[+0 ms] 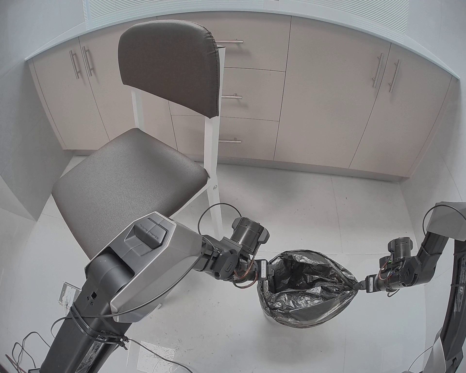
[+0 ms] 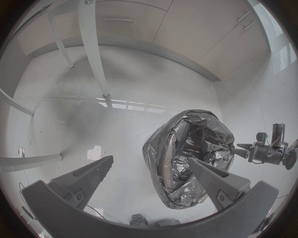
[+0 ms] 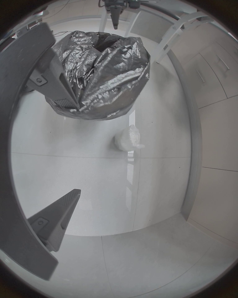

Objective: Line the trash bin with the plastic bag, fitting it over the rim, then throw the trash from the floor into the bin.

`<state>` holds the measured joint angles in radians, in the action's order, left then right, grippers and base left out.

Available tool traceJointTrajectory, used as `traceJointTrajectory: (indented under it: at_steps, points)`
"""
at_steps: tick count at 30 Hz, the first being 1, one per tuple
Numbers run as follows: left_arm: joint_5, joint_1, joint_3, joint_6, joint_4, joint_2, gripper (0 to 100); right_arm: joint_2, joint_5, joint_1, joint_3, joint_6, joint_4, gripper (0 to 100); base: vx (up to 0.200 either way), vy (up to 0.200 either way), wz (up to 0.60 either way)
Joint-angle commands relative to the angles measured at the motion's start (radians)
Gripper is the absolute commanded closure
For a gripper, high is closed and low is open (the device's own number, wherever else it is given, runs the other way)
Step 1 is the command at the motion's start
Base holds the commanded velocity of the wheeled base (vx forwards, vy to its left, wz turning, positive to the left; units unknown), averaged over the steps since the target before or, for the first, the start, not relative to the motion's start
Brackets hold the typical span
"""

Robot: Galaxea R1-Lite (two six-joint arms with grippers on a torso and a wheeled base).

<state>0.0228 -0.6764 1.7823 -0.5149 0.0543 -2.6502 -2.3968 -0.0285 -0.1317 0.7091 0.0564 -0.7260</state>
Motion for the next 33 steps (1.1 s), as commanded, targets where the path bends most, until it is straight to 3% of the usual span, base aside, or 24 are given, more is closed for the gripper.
traceJointTrajectory:
  at_steps: [1, 7, 15, 23, 29, 33]
  points:
    - [0.0, 0.0, 0.0, -0.001, -0.001, -0.002, 0, 0.016, -0.008, 0.034, -0.054, 0.003, -0.032, 0, 0.0, 0.0, 0.0]
    - [0.0, 0.0, 0.0, -0.001, -0.001, -0.002, 0, 0.09, -0.053, 0.103, -0.165, 0.025, -0.173, 0, 0.0, 0.0, 0.0]
    - [0.0, 0.0, 0.002, 0.001, -0.001, -0.002, 0, 0.142, -0.053, 0.207, -0.177, 0.007, -0.216, 0, 0.0, 0.0, 0.0]
    - [0.0, 0.0, 0.0, 0.001, -0.001, -0.002, 0, 0.041, -0.034, 0.27, 0.023, -0.009, -0.153, 0, 0.0, 0.0, 0.0]
    - [-0.001, 0.0, 0.0, 0.001, -0.001, 0.001, 0, -0.053, 0.038, 0.28, 0.181, -0.009, -0.073, 0, 0.0, 0.0, 0.0]
    - [-0.001, 0.0, 0.0, 0.001, -0.001, -0.001, 0, -0.073, 0.044, 0.28, 0.305, -0.012, 0.046, 0, 0.0, 0.0, 0.0]
